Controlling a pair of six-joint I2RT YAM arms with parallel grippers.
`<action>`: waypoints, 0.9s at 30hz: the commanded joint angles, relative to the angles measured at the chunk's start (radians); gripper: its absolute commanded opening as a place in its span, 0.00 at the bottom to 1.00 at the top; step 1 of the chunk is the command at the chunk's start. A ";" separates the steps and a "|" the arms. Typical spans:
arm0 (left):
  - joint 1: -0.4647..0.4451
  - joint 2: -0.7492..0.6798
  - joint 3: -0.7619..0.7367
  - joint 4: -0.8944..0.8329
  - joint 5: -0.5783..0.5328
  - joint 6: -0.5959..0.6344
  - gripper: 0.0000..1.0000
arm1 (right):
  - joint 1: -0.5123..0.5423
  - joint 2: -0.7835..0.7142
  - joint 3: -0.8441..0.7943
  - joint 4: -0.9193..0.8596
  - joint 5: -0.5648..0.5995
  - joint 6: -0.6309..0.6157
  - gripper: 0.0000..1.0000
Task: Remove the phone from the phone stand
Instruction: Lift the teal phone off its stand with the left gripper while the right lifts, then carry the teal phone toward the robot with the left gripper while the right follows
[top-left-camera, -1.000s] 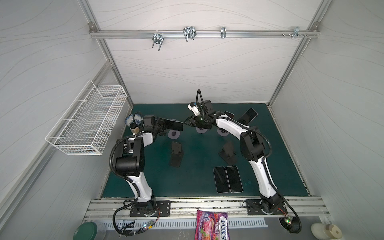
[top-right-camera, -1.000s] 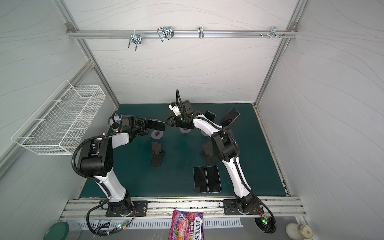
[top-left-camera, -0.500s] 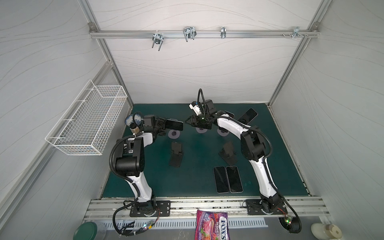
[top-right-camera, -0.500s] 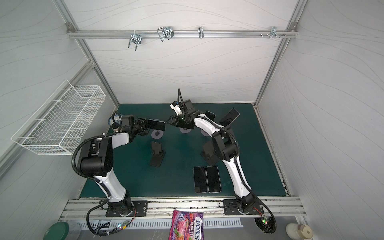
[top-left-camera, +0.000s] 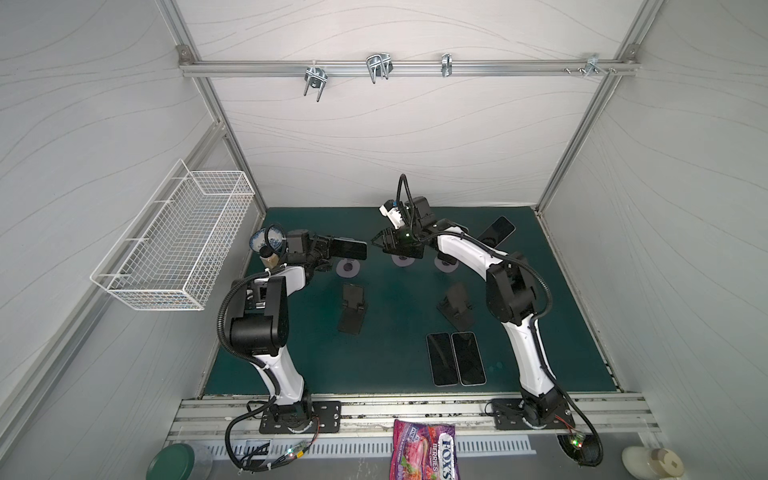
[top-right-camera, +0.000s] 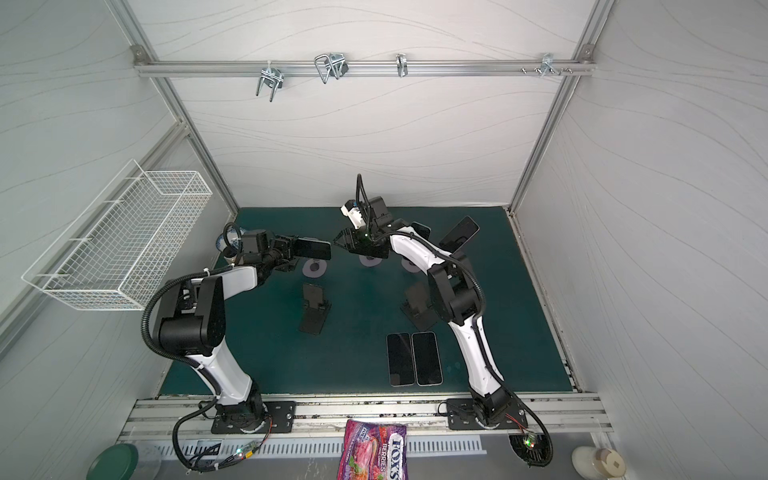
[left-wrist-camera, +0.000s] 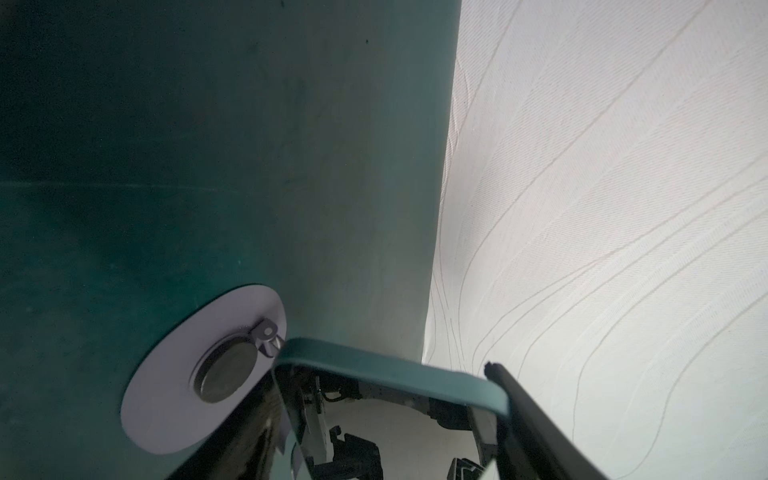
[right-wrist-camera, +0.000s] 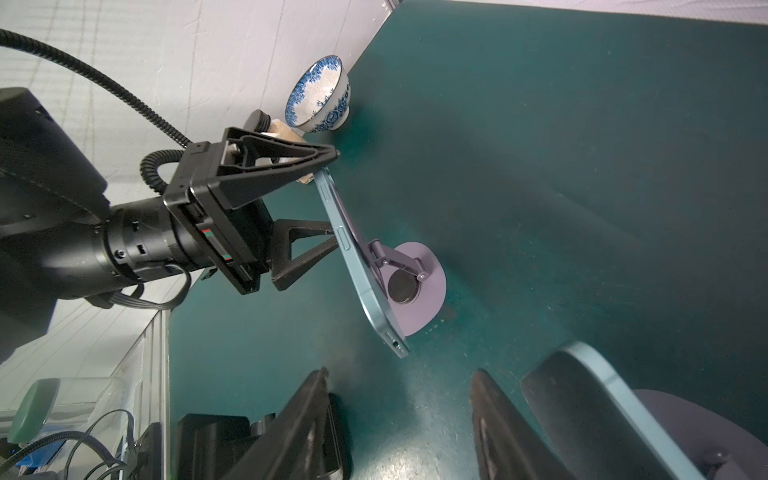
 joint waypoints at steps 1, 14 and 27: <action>-0.004 -0.047 0.019 0.051 0.012 -0.007 0.69 | -0.003 -0.053 -0.002 -0.017 0.005 -0.029 0.57; -0.002 -0.104 0.034 0.032 0.036 -0.008 0.68 | -0.003 -0.100 0.008 -0.052 0.000 -0.011 0.57; -0.009 -0.225 0.076 -0.114 0.033 0.028 0.67 | 0.000 -0.196 0.028 -0.098 0.008 0.045 0.56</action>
